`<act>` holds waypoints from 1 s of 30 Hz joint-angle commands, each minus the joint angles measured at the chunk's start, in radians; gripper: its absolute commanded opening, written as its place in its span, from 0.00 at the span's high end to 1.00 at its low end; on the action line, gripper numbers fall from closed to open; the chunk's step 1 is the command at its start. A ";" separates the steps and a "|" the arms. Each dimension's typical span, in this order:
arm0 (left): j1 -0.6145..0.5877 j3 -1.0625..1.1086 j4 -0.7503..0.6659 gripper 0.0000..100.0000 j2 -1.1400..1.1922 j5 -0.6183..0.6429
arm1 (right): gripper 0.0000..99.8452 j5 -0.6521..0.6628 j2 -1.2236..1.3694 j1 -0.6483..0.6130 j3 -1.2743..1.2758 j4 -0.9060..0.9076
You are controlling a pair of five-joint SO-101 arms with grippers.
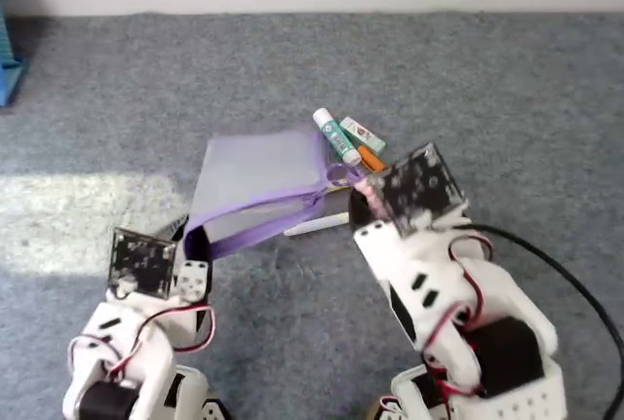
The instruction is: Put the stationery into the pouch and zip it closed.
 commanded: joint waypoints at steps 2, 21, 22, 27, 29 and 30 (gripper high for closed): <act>-0.094 -0.156 0.117 0.99 0.000 0.043 | 0.99 -0.091 0.102 -0.002 -0.018 -0.094; -0.140 -0.228 0.224 0.99 0.176 0.276 | 0.76 -0.270 0.280 -0.039 -0.161 0.188; -0.140 -0.240 0.222 0.99 0.213 0.296 | 0.77 -0.295 0.280 -0.030 -0.175 0.222; -0.140 -0.311 0.219 0.99 0.333 0.348 | 0.78 -0.333 0.285 0.028 -0.183 0.249; -0.140 -0.312 0.221 0.99 0.341 0.356 | 0.80 -0.331 0.314 0.039 -0.183 0.237; -0.140 -0.308 0.224 0.99 0.342 0.356 | 0.81 -0.331 0.343 0.044 -0.186 0.236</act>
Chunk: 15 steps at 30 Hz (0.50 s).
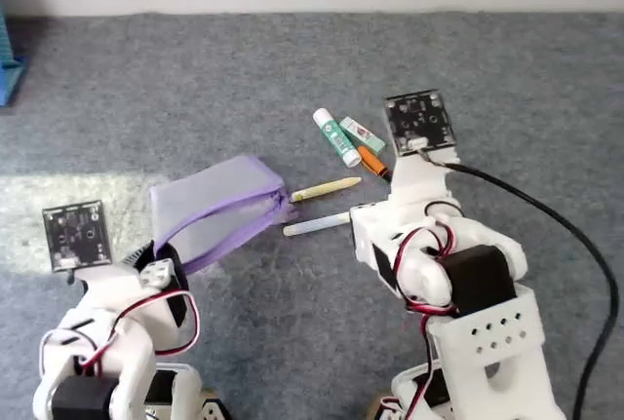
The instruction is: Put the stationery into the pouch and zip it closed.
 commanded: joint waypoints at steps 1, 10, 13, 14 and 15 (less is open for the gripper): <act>-0.003 -0.035 -0.015 0.99 0.049 0.023 | 0.82 -0.009 0.081 0.027 -0.058 -0.005; -0.003 -0.030 -0.023 0.99 0.051 0.020 | 0.82 0.121 0.588 0.156 -0.419 0.004; -0.003 -0.030 -0.023 0.99 0.051 0.021 | 0.82 0.167 0.802 0.168 -0.594 0.008; -0.003 -0.030 -0.023 0.99 0.051 0.021 | 0.82 0.183 0.869 0.168 -0.652 0.018; -0.003 -0.030 -0.023 0.99 0.051 0.021 | 0.82 0.199 0.937 0.163 -0.712 0.035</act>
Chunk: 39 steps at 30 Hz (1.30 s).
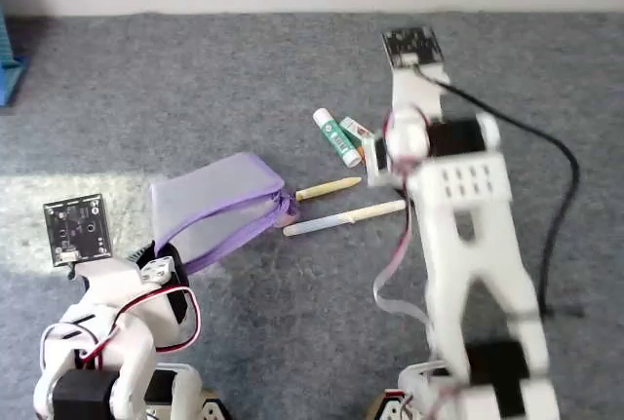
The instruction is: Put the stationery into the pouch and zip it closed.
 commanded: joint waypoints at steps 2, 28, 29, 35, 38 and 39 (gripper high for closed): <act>-0.003 -0.030 -0.023 0.99 0.034 0.017 | 0.82 0.075 0.298 -0.002 -0.310 0.059; -0.003 -0.028 -0.015 0.99 0.029 0.018 | 0.82 0.405 1.369 0.033 -1.401 0.002; -0.003 -0.028 -0.015 0.99 0.028 0.018 | 0.82 0.407 1.386 0.038 -1.404 -0.012; -0.003 -0.027 -0.015 0.99 0.028 0.018 | 0.95 0.408 1.397 0.033 -1.410 -0.016; -0.003 -0.027 -0.015 0.99 0.028 0.018 | 0.97 0.433 1.345 0.041 -1.410 0.002; -0.003 -0.027 -0.015 0.99 0.029 0.018 | 0.97 0.440 1.320 0.041 -1.410 0.030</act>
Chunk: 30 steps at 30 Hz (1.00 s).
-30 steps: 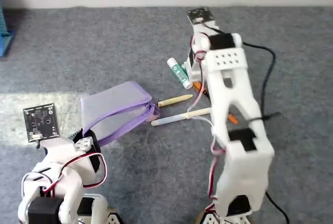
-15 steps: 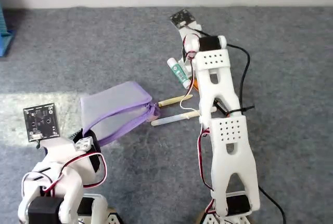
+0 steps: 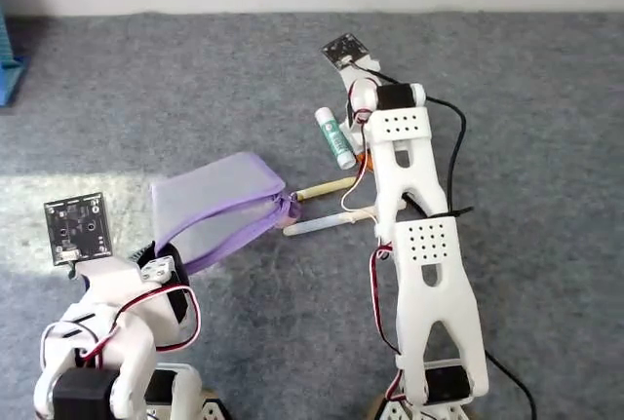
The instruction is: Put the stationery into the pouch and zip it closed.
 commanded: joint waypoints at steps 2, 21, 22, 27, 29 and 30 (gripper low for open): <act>-0.003 -0.027 -0.015 0.99 0.028 0.015 | 1.00 0.029 -0.139 0.008 -0.035 0.091; 0.006 -0.038 -0.038 0.99 0.037 0.075 | 0.99 -0.071 -1.012 0.002 0.523 0.352; 0.006 -0.044 -0.040 0.99 0.051 0.075 | 0.99 -0.087 -1.093 0.002 0.615 0.351; 0.006 -0.214 -0.026 0.99 0.256 0.080 | 0.99 -0.137 -1.431 0.001 0.953 0.348; 0.006 -0.321 -0.003 0.99 0.364 0.081 | 0.99 -0.137 -1.546 0.001 1.037 0.346; 0.006 -0.377 0.014 0.99 0.416 0.081 | 0.99 -0.137 -1.598 0.001 1.066 0.346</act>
